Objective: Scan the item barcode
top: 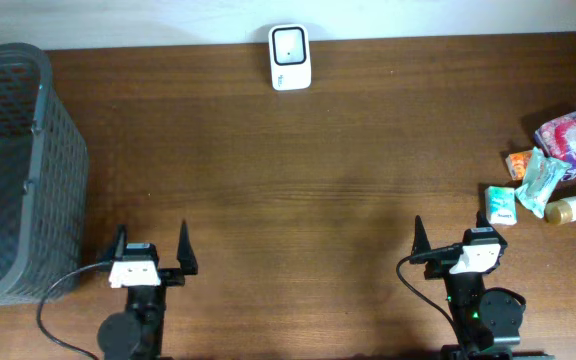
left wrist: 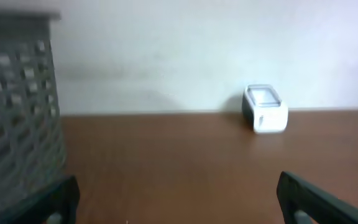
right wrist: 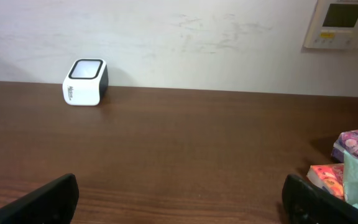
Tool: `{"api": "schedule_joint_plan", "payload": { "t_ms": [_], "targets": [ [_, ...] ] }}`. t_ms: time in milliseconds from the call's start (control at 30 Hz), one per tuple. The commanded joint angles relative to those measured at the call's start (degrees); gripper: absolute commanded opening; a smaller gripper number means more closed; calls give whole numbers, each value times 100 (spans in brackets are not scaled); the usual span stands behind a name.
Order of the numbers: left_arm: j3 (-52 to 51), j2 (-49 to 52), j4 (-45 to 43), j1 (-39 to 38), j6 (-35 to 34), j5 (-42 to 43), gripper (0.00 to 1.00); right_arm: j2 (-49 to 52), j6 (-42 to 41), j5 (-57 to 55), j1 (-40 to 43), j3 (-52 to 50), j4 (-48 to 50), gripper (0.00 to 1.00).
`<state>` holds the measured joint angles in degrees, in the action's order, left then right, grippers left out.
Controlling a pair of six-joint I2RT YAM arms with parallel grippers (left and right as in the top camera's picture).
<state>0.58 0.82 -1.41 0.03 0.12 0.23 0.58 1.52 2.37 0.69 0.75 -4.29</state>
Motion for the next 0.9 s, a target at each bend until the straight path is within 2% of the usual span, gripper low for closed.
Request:
{"api": "schedule_joint_plan", "payload": {
  "t_ms": [0,33,867],
  "targets": [
    [-7,-57,203,15,-55,35,99,-37,-4,-50,-31,-44,-20,99],
    [-7,-57,667,15,-57,-28,99,-37,-4,-50,-31,-44,-20,99],
    [-7,-52,623,15,-52,-2,99,-37,-4,-50,-31,-44,-20,99]
  ]
}}
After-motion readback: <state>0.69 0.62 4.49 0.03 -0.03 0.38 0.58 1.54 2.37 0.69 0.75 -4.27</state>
